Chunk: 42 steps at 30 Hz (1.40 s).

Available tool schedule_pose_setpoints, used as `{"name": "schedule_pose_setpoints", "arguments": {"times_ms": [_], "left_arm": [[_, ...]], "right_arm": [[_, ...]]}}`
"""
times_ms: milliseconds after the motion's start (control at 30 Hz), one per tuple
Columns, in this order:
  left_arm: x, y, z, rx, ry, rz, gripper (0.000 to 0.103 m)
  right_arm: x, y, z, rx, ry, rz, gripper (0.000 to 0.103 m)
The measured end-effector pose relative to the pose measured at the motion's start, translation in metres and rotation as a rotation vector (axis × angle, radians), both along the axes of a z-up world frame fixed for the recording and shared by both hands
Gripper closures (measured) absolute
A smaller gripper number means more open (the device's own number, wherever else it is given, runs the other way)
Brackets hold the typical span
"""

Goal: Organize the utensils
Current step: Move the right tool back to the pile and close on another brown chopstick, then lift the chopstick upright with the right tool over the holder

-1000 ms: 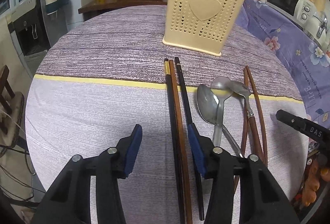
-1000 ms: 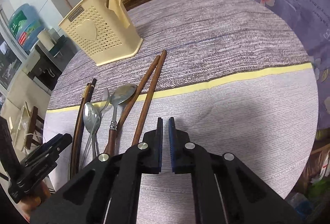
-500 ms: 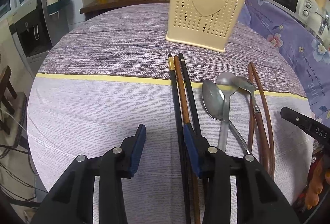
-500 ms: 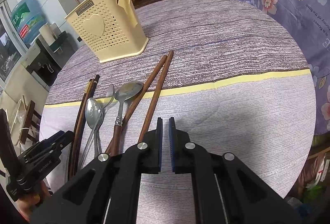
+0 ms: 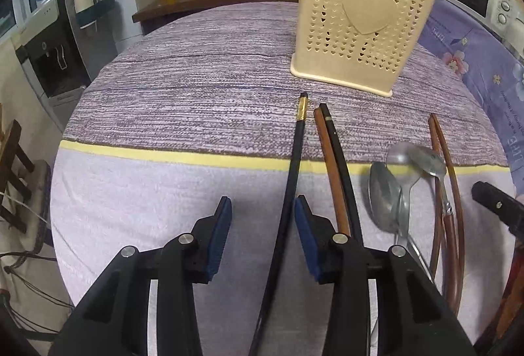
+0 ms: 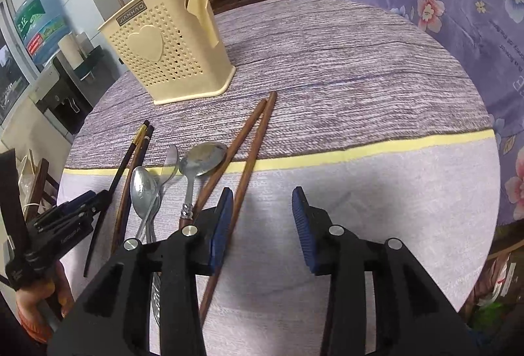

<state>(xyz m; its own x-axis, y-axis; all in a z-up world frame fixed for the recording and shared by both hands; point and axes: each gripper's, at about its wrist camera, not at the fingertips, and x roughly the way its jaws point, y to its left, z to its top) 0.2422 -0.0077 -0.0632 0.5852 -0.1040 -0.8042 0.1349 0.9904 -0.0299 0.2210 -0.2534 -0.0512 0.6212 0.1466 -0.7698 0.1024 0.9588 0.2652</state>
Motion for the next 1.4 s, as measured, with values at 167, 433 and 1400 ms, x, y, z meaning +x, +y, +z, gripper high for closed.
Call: {"name": "schedule_pose_setpoints", "arguments": {"times_ms": [167, 433, 1400], "left_arm": [[0.012, -0.018, -0.001, 0.063, 0.005, -0.051, 0.061], [0.048, -0.023, 0.002, 0.073, 0.060, -0.066, 0.064], [0.049, -0.004, 0.078, -0.063, -0.112, -0.032, 0.095]], "right_arm": [[0.017, 0.007, -0.004, -0.012, 0.034, 0.001, 0.065], [0.042, 0.012, -0.008, -0.075, 0.071, 0.000, 0.066], [0.065, -0.041, 0.061, 0.106, -0.108, 0.000, 0.095]]}}
